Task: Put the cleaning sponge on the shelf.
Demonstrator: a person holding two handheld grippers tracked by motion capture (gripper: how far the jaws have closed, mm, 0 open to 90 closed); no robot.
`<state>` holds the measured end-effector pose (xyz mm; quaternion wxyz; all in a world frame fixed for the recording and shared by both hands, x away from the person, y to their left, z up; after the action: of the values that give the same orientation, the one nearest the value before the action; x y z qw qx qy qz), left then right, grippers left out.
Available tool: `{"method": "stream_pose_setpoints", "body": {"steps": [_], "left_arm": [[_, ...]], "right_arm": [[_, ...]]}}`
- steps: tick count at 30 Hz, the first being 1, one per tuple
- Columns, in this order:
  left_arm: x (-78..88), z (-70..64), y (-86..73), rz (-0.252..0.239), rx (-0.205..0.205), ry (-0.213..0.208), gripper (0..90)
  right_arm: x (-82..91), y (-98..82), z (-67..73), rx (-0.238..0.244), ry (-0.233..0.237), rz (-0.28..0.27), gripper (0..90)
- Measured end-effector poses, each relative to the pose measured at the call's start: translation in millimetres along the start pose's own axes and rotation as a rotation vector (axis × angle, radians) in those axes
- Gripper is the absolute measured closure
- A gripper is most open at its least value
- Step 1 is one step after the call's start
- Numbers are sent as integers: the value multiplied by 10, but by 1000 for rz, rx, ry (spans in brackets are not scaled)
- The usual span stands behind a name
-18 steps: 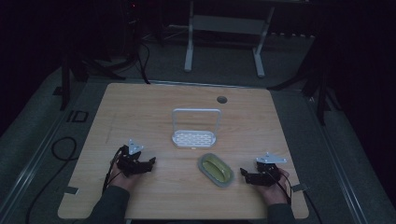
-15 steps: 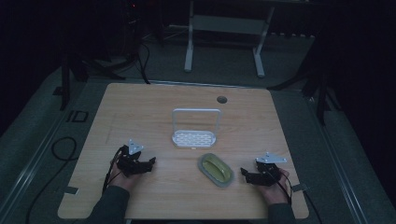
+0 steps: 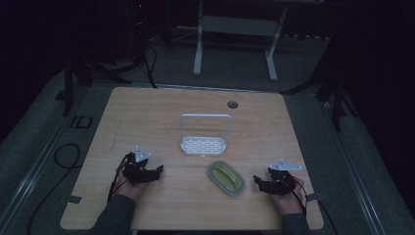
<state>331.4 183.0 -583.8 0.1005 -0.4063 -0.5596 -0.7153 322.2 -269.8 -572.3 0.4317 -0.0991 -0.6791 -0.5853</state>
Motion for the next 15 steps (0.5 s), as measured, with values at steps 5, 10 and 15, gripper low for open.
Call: {"method": "stream_pose_setpoints", "body": {"steps": [5,10,15], "left_arm": [[-3,-4,1,3,-6,-5,189],[-3,-5,1,3,-6,-6,185],[-3,-4,1,3,-6,-6,185]], "right_arm": [[52,50,47,24,-14,-9,286],[114,101,106,50,-21,-12,286],[170,143,127,49,-19,-18,289]]}}
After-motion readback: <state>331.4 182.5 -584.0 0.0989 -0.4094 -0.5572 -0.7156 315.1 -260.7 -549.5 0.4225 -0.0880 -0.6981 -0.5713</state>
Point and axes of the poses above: each handheld gripper's, and its own axes: x roughly backward along the jaws, y roughly out of its top, z roughly to its left, the point moved 3 cm from there along -x, roughly forward along the jaws, and after that the axes turned 4 degrees about -x, right-handed, at the moved point
